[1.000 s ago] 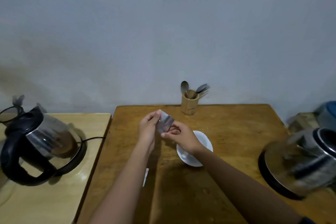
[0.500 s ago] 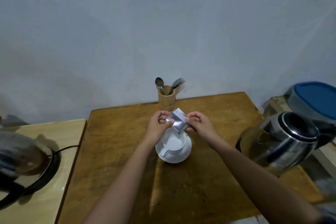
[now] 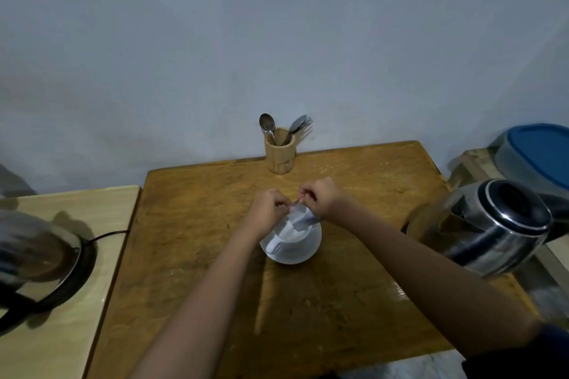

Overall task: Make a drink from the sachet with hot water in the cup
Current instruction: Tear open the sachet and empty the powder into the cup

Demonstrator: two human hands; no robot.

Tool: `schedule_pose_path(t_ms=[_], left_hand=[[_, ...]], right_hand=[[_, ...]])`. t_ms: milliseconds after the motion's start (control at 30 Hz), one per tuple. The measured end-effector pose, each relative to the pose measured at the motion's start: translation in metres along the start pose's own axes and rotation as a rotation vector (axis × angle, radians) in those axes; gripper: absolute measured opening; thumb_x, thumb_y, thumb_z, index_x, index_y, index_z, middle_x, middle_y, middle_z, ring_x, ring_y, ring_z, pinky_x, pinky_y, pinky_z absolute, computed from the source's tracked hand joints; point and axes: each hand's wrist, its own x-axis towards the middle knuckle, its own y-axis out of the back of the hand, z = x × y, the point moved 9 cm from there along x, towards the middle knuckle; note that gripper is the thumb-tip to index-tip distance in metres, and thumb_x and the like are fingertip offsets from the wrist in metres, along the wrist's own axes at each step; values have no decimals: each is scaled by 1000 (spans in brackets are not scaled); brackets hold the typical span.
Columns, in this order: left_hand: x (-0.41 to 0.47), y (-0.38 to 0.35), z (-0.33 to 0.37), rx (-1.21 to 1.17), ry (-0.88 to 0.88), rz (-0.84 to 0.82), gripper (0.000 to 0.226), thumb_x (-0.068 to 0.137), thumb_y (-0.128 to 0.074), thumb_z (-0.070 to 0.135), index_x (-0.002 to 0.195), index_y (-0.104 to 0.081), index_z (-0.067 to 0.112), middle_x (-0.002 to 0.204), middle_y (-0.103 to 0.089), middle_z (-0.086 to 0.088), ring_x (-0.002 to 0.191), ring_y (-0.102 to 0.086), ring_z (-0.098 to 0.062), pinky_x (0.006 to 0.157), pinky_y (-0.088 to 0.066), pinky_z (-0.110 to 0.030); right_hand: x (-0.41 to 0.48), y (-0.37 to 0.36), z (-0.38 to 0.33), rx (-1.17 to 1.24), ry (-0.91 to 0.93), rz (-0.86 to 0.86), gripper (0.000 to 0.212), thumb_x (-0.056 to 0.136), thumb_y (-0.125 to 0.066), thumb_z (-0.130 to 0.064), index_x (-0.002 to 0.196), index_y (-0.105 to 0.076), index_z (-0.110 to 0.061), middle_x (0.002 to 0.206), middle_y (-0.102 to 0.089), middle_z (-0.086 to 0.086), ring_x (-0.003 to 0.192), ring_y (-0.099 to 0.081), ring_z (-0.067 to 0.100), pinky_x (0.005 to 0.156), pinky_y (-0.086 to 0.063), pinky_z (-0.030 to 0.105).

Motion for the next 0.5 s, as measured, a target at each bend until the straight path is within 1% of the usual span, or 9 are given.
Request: schedule_pose_path(t_ms=[67, 133, 200, 233, 300, 367, 433, 500], left_hand=[[-3, 0, -8, -64, 45, 5, 17, 81, -65, 9, 95, -72, 3, 91, -65, -8, 82, -54, -15, 73, -41, -27], [-6, 0, -16, -142, 85, 30, 15, 80, -67, 6, 92, -73, 2, 83, -65, -7, 74, -54, -13, 68, -42, -22], [-10, 0, -24, -222, 130, 65, 15, 79, -68, 6, 92, -73, 2, 75, -63, -4, 66, -52, -7, 59, -40, -8], [-12, -1, -28, -260, 158, 84, 16, 79, -68, 7, 93, -73, 2, 75, -63, -3, 66, -52, -5, 56, -40, -7], [-15, -2, -34, -350, 203, 115, 18, 79, -68, 8, 96, -72, 0, 77, -64, -4, 70, -55, -9, 58, -41, -8], [-18, -4, -39, -410, 234, 134, 17, 81, -66, 6, 95, -70, -2, 70, -61, 0, 66, -53, -7, 55, -42, -5], [-21, -7, -41, -382, 235, 128, 12, 81, -65, 4, 91, -70, 1, 63, -55, 5, 61, -48, -5, 55, -41, -7], [-21, -10, -40, -301, 207, 96, 7, 80, -64, 3, 84, -70, 5, 62, -52, 5, 62, -47, -9, 62, -41, -18]], right_hand=[[3, -4, -3, 5, -8, -22, 16, 86, -51, -6, 93, -66, -6, 85, -62, 9, 77, -54, 16, 72, -48, 33], [6, -6, -6, 21, 5, -40, 13, 84, -56, -7, 92, -66, -7, 82, -59, 5, 76, -53, 16, 74, -50, 33], [6, -9, -9, 10, 23, -66, 12, 83, -61, -11, 93, -65, -8, 80, -59, 3, 75, -53, 15, 74, -50, 35], [6, -10, -9, -16, 24, -79, 12, 82, -62, -14, 93, -65, -10, 78, -58, 2, 73, -53, 15, 72, -50, 36], [6, -13, -6, -90, -5, -114, 4, 82, -62, -20, 83, -61, -16, 72, -55, 0, 68, -51, 15, 66, -48, 36], [5, -16, -3, -148, -43, -133, 16, 85, -59, -21, 70, -54, -21, 66, -51, -3, 62, -47, 12, 60, -42, 32], [4, -17, -2, -175, -71, -138, 16, 87, -55, -20, 71, -59, -18, 66, -53, -2, 63, -48, 12, 59, -40, 28], [2, -17, -7, -241, -63, -140, 15, 89, -54, -19, 77, -63, -15, 72, -57, 1, 68, -51, 15, 60, -41, 28]])
